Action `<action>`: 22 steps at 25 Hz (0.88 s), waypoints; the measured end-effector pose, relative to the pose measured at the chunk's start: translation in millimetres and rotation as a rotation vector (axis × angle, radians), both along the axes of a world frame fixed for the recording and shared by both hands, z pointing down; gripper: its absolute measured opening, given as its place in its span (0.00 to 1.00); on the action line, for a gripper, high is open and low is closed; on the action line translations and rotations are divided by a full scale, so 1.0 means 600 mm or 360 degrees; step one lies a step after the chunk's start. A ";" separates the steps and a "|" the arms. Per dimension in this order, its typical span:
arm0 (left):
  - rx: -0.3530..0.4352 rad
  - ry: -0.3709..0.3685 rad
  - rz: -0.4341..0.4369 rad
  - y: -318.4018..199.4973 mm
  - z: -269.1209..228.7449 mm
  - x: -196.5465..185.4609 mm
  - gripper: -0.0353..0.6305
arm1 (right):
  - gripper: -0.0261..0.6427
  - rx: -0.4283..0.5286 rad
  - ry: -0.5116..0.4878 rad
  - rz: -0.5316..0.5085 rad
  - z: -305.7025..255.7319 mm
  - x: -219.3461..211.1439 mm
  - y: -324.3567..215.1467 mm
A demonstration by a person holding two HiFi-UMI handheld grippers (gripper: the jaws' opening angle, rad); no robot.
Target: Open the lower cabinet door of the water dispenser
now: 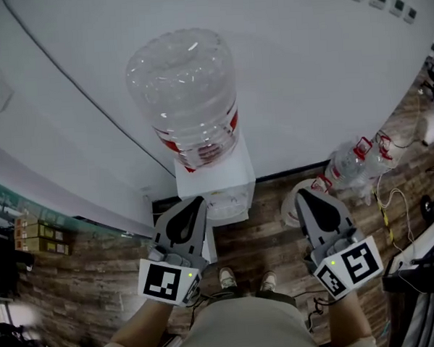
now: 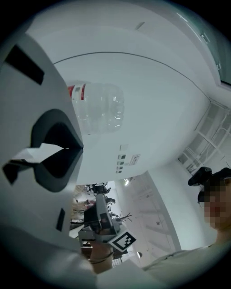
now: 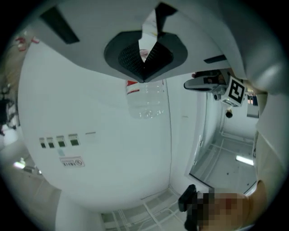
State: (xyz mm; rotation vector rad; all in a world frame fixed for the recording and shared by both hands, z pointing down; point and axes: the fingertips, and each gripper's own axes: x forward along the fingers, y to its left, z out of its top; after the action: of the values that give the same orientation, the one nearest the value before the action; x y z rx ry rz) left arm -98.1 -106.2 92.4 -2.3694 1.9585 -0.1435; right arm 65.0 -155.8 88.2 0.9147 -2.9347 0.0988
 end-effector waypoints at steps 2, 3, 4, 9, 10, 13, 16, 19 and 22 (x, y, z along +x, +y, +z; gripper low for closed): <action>0.0032 -0.0004 0.0008 0.003 -0.023 0.011 0.06 | 0.05 0.0160 0.0089 0.0052 -0.028 0.013 0.011; 0.0042 -0.0015 0.0008 0.004 -0.032 0.016 0.06 | 0.05 0.0218 0.0110 0.0075 -0.041 0.020 0.016; 0.0052 -0.0038 0.0011 0.005 -0.040 0.021 0.06 | 0.05 0.0258 0.0111 0.0096 -0.055 0.026 0.021; 0.0105 -0.0051 0.0033 0.007 -0.067 0.038 0.06 | 0.05 0.0356 0.0067 0.0160 -0.100 0.047 0.029; 0.0119 -0.0040 0.0040 0.008 -0.072 0.040 0.06 | 0.05 0.0368 0.0068 0.0168 -0.103 0.050 0.029; 0.0144 -0.0044 0.0038 0.012 -0.079 0.046 0.06 | 0.05 0.0384 0.0067 0.0185 -0.106 0.059 0.032; 0.0134 -0.0055 0.0032 0.014 -0.077 0.047 0.06 | 0.05 0.0371 0.0065 0.0144 -0.105 0.056 0.039; 0.0122 -0.0064 0.0024 0.015 -0.071 0.047 0.06 | 0.05 0.0361 0.0073 0.0096 -0.103 0.047 0.045; 0.0107 -0.0056 0.0008 0.016 -0.064 0.046 0.06 | 0.05 0.0364 0.0076 0.0074 -0.103 0.043 0.049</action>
State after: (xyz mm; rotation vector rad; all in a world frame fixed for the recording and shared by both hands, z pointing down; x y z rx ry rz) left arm -70.2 -96.7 54.0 -2.3140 1.9104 -0.1163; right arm 90.8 -126.7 26.6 0.9980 -2.9238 -0.2575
